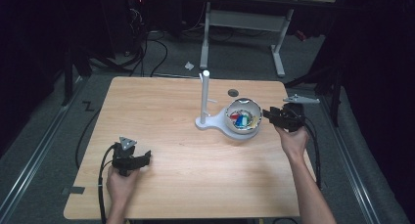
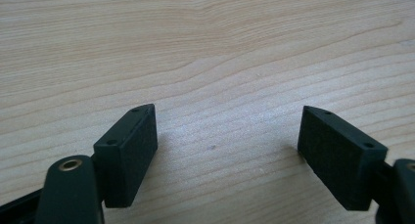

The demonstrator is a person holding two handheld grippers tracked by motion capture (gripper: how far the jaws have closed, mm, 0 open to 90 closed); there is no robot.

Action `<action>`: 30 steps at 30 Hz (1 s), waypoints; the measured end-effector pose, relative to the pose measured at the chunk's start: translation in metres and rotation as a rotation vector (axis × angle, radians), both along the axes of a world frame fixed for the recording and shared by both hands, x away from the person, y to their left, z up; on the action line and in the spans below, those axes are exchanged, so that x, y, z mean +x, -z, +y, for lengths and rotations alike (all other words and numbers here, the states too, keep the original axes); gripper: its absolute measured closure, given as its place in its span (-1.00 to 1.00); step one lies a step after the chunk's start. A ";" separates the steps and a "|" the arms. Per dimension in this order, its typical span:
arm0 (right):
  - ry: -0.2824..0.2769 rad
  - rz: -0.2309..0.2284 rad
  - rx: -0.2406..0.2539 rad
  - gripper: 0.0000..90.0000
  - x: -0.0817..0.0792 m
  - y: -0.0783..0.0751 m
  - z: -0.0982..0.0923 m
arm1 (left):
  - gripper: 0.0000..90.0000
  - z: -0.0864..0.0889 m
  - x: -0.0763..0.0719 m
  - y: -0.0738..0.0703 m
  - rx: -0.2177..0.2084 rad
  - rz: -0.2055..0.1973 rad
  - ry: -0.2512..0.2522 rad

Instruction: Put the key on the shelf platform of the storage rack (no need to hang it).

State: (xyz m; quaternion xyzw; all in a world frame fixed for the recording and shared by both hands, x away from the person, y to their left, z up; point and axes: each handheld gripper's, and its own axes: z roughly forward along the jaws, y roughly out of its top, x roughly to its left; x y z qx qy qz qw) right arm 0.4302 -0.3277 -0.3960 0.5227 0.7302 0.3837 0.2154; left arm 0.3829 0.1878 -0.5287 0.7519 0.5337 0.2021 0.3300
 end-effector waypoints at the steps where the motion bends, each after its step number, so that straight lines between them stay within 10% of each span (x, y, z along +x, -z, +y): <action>1: 0.000 -0.003 -0.001 0.34 -0.001 -0.002 0.000 | -0.49 0.000 0.000 0.000 0.001 0.000 0.000; 30: 0.035 -0.053 0.026 0.33 -0.044 -0.015 -0.020 | -0.49 0.000 0.000 0.000 -0.002 0.000 0.000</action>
